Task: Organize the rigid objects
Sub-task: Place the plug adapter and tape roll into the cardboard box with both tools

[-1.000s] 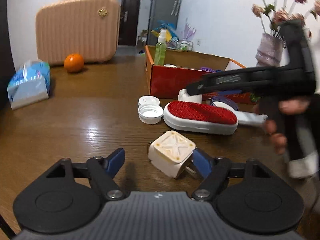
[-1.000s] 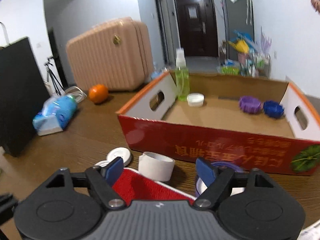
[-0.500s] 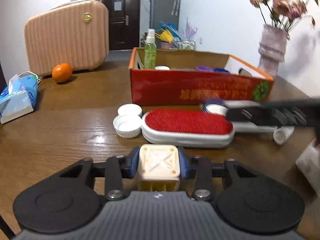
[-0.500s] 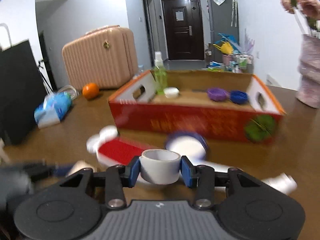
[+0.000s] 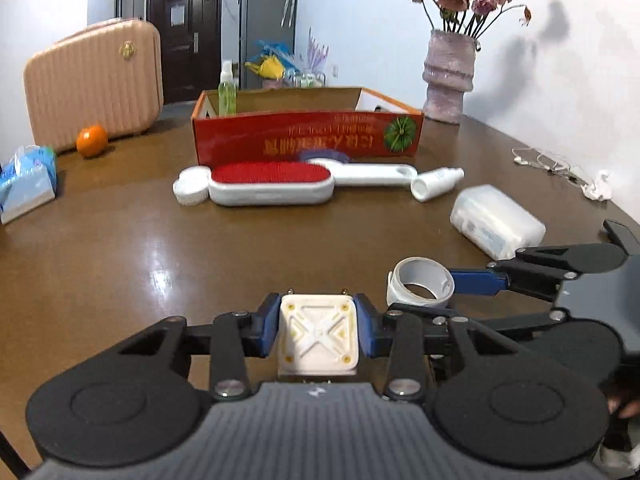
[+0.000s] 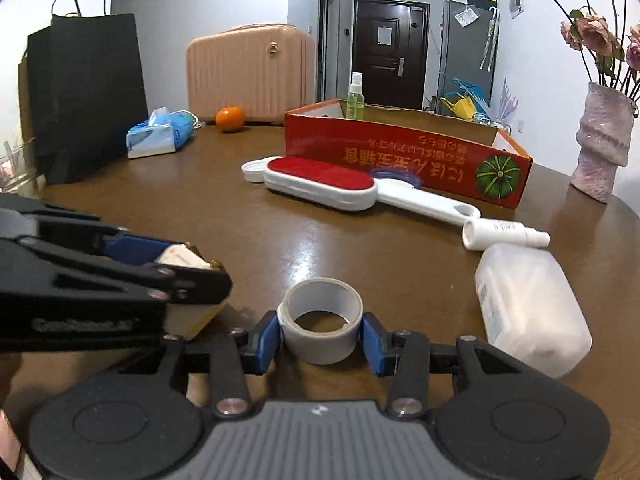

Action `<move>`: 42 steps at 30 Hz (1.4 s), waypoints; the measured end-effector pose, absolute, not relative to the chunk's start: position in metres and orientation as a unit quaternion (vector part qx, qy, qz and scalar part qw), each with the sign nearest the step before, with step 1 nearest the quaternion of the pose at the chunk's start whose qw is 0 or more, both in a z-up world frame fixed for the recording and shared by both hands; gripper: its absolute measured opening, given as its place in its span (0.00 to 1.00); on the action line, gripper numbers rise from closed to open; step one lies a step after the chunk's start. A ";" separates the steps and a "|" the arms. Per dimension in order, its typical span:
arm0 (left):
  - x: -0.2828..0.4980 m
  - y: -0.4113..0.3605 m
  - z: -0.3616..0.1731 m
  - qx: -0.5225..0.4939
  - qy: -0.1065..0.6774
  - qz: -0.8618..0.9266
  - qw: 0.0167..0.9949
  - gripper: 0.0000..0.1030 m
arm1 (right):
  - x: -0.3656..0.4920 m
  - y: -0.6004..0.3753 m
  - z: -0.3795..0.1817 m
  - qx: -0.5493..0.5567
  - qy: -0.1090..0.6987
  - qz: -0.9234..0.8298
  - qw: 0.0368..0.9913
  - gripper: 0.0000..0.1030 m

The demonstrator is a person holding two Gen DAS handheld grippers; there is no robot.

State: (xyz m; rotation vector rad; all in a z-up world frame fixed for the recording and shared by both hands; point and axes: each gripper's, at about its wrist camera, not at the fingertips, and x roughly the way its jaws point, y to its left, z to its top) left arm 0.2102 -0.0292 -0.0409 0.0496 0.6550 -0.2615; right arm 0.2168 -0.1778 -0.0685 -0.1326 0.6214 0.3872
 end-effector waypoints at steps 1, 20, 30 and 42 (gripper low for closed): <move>0.208 -0.030 -0.042 0.026 0.321 -0.126 0.938 0.39 | 0.214 -0.177 -0.068 -0.069 0.302 0.187 0.932 0.43; 0.221 -0.013 -0.040 -0.022 0.339 -0.150 0.929 0.38 | 0.227 -0.198 -0.056 -0.055 0.299 0.192 0.933 0.41; 0.403 0.005 0.046 -0.015 0.293 -0.181 0.939 0.38 | 0.409 -0.214 0.028 -0.042 0.260 0.236 0.935 0.41; 0.624 -0.003 -0.002 0.022 0.405 -0.081 0.910 0.36 | 0.678 -0.161 -0.025 -0.052 0.422 0.172 0.889 0.42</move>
